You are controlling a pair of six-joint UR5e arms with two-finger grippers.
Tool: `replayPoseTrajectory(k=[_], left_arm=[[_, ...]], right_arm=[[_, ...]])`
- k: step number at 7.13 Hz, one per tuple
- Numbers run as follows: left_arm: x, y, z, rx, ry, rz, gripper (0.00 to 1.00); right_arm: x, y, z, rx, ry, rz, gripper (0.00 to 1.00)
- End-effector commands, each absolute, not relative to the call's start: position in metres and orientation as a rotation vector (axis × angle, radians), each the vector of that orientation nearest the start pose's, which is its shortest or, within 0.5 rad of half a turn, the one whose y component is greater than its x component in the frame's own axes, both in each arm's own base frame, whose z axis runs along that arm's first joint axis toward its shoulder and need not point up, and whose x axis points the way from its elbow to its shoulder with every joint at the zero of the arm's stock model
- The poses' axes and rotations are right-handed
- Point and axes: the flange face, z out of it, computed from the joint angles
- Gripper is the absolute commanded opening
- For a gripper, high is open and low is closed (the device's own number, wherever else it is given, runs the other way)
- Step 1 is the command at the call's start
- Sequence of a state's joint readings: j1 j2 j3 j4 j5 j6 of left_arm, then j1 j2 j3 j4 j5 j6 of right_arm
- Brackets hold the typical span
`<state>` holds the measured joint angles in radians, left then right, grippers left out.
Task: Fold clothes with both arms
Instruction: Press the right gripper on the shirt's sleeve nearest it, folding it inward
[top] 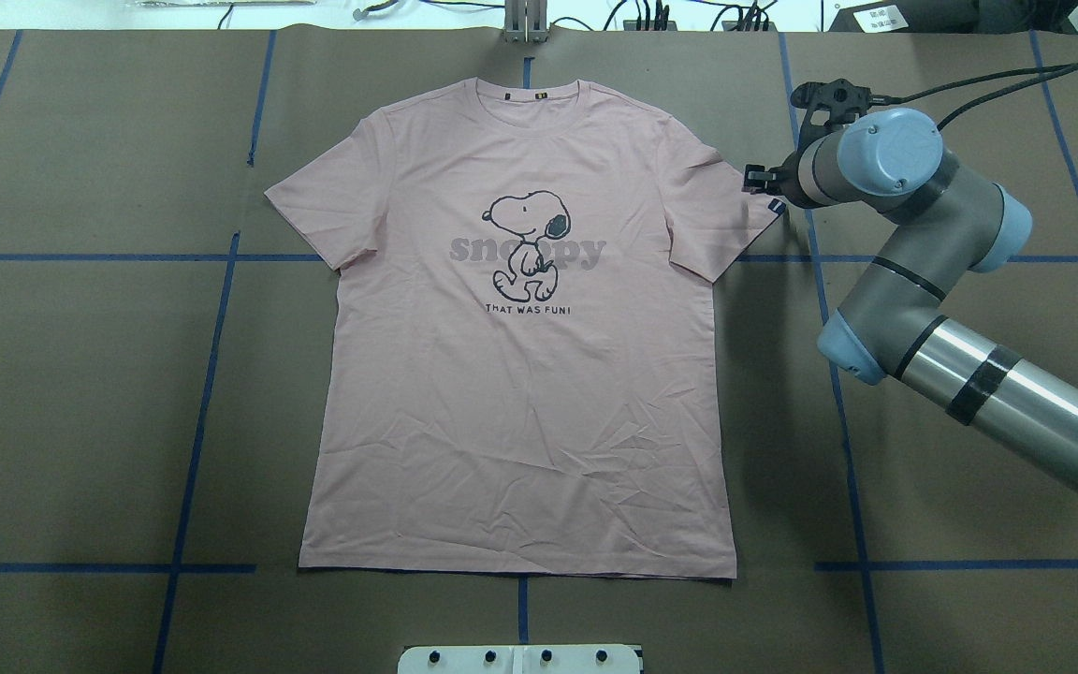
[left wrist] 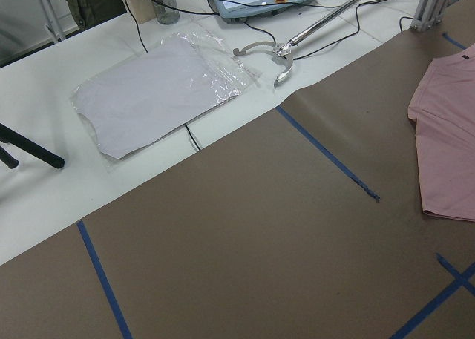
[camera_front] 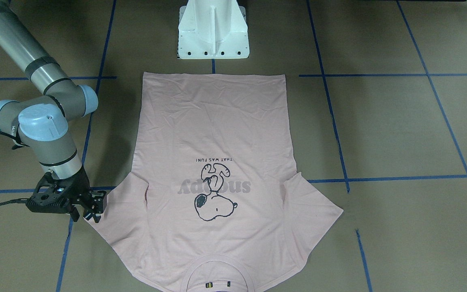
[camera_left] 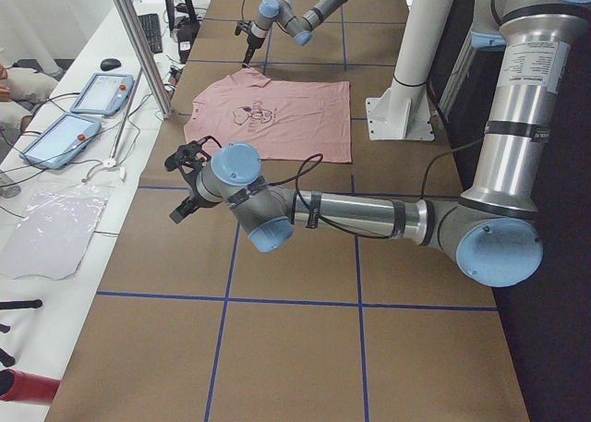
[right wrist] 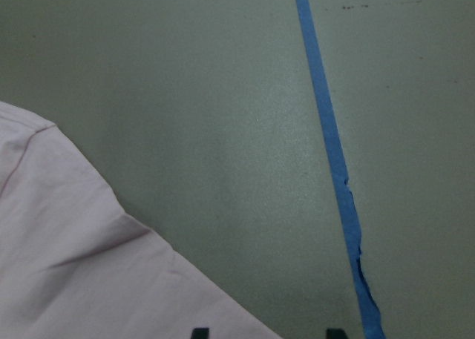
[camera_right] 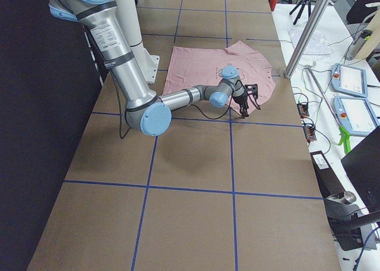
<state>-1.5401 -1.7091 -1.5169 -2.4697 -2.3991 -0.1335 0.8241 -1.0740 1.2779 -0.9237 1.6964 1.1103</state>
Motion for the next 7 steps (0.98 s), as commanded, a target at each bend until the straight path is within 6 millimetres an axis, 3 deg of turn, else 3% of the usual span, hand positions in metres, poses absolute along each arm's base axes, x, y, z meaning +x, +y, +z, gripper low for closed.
replayPoseTrajectory(k=[1,4,5,6,7], left_arm=[[-0.043,-0.563,0.504,0.858,0.83,0.317,1.0],[-0.043,-0.563,0.503,0.859,0.829,0.318,1.0],[-0.043,-0.562,0.504,0.859,0.829,0.318,1.0],[-0.044,-0.562,0.504,0.859,0.828,0.317,1.0],[-0.044,-0.561,0.503,0.861,0.828,0.318,1.0]], right_arm=[[-0.407,-0.613,0.452,0.412,-0.745,0.286,0.58],[-0.408,-0.614,0.46,0.403,-0.733,0.288,0.51],[-0.409,-0.615,0.459,0.402,-0.734,0.291,0.34],[-0.41,-0.615,0.456,0.397,-0.742,0.307,0.0],[-0.414,-0.615,0.448,0.398,-0.757,0.317,0.0]])
